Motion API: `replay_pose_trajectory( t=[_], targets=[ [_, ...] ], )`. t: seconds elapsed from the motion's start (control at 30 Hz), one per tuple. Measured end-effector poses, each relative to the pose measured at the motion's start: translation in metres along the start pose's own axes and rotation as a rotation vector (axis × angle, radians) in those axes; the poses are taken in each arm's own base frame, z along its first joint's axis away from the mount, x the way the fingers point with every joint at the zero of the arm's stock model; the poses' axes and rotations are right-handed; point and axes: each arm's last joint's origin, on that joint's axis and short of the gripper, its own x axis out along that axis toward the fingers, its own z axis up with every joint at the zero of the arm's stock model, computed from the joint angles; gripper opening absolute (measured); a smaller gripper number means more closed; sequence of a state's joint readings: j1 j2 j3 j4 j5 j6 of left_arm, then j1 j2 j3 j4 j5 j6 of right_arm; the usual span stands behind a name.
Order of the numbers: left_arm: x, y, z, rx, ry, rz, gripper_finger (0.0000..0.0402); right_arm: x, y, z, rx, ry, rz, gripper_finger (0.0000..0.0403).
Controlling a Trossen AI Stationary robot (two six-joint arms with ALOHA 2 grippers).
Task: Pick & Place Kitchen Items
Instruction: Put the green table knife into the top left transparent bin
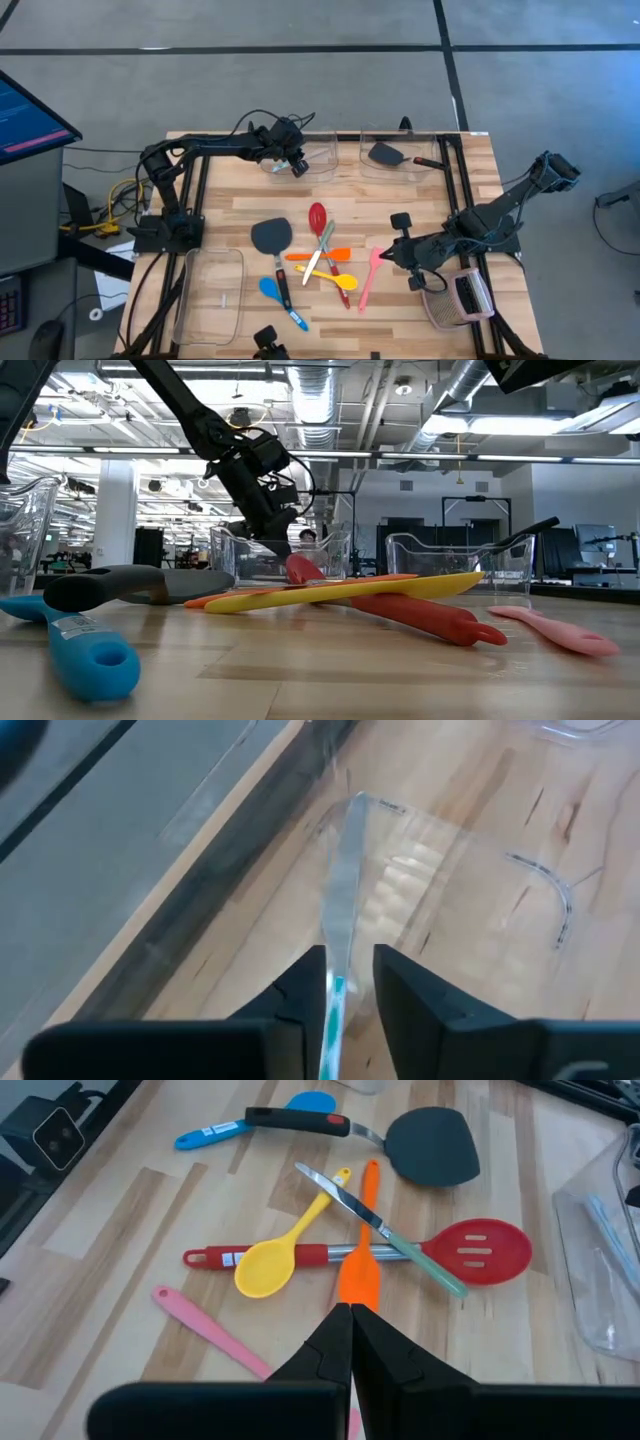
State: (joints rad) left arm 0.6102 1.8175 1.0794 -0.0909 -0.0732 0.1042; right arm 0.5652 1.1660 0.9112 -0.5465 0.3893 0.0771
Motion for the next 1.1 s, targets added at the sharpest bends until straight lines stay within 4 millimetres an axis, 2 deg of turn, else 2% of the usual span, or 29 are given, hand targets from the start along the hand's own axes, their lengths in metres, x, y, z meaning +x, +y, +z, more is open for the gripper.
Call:
replay_pose_trajectory(
  t=[0.2,0.33,0.5,0.67,0.77,0.93,1.1],
  targets=[
    [-0.007,0.001,0.014,-0.04,-0.121,0.008,0.0009,0.0,0.001,0.0,-0.007,-0.002,0.002,0.0],
    [-0.03,-0.001,0.029,-0.04,-0.224,0.009,0.0004,-0.001,0.003,0.0,-0.013,-0.003,0.006,0.0],
    [-0.072,-0.016,0.045,-0.003,-0.33,-0.027,0.0001,-0.003,0.008,0.0,-0.028,-0.014,0.024,0.0],
    [-0.116,-0.047,0.053,0.069,-0.414,-0.075,0.0001,-0.005,0.012,0.0,-0.036,-0.021,0.037,0.0],
    [-0.141,-0.07,0.051,0.108,-0.432,-0.082,0.0001,-0.005,0.013,0.0,-0.035,-0.026,0.041,0.0],
    [-0.179,-0.112,0.038,0.191,-0.436,-0.091,0.0001,-0.006,0.014,0.0,-0.034,-0.026,0.042,0.0],
    [-0.208,-0.151,0.018,0.227,-0.425,-0.095,0.0001,-0.006,0.014,0.001,-0.033,-0.028,0.042,0.0]
  ],
)
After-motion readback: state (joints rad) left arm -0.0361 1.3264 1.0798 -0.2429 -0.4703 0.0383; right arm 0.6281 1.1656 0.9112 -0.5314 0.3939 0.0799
